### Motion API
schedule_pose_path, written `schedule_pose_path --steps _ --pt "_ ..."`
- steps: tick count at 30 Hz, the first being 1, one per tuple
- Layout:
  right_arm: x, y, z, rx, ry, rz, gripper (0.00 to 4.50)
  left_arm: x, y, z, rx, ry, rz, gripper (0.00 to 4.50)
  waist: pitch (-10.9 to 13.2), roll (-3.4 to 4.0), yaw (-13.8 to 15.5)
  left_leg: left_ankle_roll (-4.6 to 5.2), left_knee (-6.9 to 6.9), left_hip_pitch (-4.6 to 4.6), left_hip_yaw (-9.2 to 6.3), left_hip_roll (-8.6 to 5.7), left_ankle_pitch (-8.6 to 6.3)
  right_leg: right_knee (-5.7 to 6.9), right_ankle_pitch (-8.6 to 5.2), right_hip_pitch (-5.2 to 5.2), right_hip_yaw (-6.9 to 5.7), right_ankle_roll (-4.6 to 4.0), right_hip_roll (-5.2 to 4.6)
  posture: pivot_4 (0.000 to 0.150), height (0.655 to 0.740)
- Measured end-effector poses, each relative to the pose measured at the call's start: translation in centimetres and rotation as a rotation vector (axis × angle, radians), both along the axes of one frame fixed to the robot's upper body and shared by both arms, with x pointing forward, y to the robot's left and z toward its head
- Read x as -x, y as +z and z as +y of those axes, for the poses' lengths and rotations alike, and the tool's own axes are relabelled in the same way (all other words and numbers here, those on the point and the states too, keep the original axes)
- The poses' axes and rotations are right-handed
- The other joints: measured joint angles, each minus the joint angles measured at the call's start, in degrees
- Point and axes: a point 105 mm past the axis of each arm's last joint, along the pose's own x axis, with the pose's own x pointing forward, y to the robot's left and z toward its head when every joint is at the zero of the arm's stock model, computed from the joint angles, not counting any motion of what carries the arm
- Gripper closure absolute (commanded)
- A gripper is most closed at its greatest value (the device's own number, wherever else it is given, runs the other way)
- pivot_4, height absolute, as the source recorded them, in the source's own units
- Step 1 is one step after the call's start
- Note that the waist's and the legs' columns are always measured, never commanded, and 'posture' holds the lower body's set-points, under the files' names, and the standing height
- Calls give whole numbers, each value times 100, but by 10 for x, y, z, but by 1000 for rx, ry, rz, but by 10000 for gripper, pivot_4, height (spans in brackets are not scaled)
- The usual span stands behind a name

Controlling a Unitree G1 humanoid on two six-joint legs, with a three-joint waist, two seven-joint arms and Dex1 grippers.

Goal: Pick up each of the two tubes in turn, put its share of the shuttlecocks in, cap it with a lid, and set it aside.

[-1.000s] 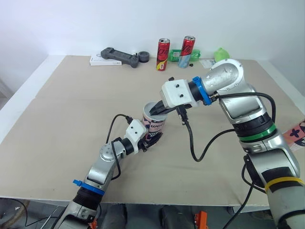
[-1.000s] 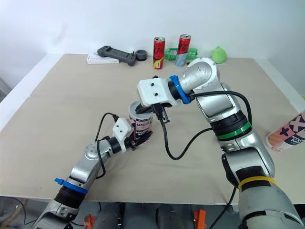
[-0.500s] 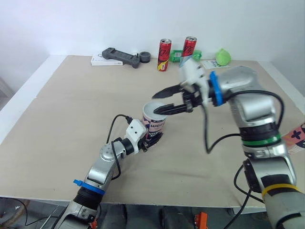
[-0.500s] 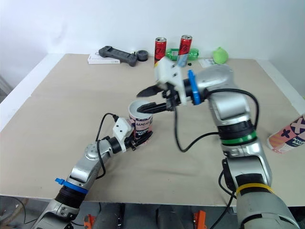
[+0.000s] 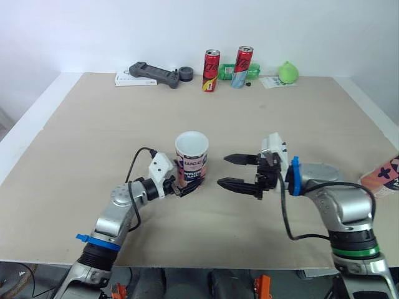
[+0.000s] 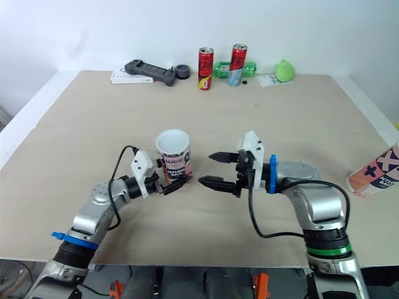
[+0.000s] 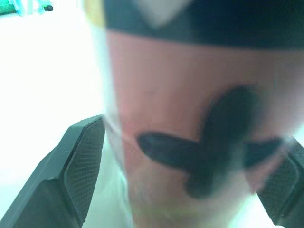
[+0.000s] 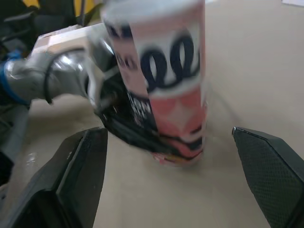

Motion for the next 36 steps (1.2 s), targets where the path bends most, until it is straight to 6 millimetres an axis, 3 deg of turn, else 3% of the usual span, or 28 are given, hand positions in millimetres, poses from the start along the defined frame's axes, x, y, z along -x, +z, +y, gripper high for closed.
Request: schedule_pose_path --steps 2,8,13,22,34,36 --pt "-3 -5 13 -40 -4 -30 0 6 2 16 -6 5 11 1793 1 -9 -14 0 1 3 5 8 0 0 -7 0 1 -21 2 1500 7400" --pt "-16 -45 44 -57 -16 -14 0 26 4 69 -51 84 65 1793 8 -19 4 -1 0 2 15 11 0 -2 -6 -1 2 -27 -4 1500 7400" --pt "-31 -46 69 -78 9 -62 0 38 7 92 -59 137 81 1793 16 -33 11 -4 0 2 21 24 0 -2 0 -5 -6 -38 -3 1500 7400" --pt "-46 -45 95 -97 67 -87 0 49 11 99 -39 170 82 1793 20 -40 10 -5 -4 3 32 48 -1 -4 7 -16 -14 -58 5 1500 7400" --pt "-40 -44 88 -125 78 -67 0 43 28 93 3 163 35 1793 20 -40 20 -7 -5 0 36 46 -1 -4 6 -20 -12 -58 3 1500 7400" --pt "-37 -47 85 -124 69 -53 5289 41 30 92 8 158 31 0 20 -40 17 -8 -5 0 39 46 -2 -4 6 -21 -10 -58 3 1500 7400"
